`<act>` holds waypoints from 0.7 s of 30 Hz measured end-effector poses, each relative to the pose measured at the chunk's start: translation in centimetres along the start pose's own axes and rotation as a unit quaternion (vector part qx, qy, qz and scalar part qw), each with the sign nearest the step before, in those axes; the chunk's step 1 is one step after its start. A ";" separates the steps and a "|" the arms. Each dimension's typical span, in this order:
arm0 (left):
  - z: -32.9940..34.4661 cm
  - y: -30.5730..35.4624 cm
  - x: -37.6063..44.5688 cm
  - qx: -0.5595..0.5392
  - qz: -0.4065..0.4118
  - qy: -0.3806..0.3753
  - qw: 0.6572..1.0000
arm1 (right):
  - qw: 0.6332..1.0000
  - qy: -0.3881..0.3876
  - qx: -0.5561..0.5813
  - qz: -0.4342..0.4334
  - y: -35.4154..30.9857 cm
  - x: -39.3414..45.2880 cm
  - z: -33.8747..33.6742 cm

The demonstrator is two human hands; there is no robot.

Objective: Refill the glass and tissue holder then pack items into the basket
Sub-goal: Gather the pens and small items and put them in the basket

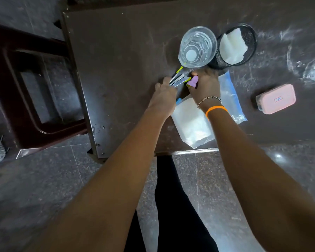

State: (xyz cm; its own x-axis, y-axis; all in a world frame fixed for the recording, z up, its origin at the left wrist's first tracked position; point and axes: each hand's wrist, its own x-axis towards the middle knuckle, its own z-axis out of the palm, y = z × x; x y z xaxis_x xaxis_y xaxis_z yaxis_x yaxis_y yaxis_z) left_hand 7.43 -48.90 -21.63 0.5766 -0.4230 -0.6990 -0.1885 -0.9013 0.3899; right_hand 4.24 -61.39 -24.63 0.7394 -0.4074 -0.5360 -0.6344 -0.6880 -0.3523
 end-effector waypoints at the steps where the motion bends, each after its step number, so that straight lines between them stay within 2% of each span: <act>1: -0.1 -0.2 0.0 -0.015 -0.006 0.004 1.000 | 1.000 0.003 0.006 0.000 -0.2 0.0 -0.2; 5: -0.5 -1.9 -1.6 -0.118 -0.033 0.066 0.990 | 0.995 0.030 0.093 -0.002 -1.7 -1.0 -0.4; 9: -1.5 -5.1 -5.1 -0.195 -0.052 0.185 0.962 | 0.984 -0.003 0.178 -0.007 -5.4 -3.8 0.1; 14: -3.1 -10.9 -9.9 -0.332 -0.091 0.317 0.884 | 0.966 -0.047 0.250 -0.041 -11.7 -7.3 2.0; 21: -8.5 -20.2 -17.8 -0.370 -0.136 0.452 0.800 | 0.945 -0.117 0.274 -0.132 -24.5 -11.5 4.7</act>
State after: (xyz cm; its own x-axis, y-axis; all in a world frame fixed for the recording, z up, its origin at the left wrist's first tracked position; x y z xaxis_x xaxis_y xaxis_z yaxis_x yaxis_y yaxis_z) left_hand 7.73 -22.38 -11.92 0.9183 0.3221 -0.2299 0.3721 -0.5047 0.7790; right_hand 10.20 -37.06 -13.42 0.8592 -0.0766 -0.5059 -0.5031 -0.3060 -0.8082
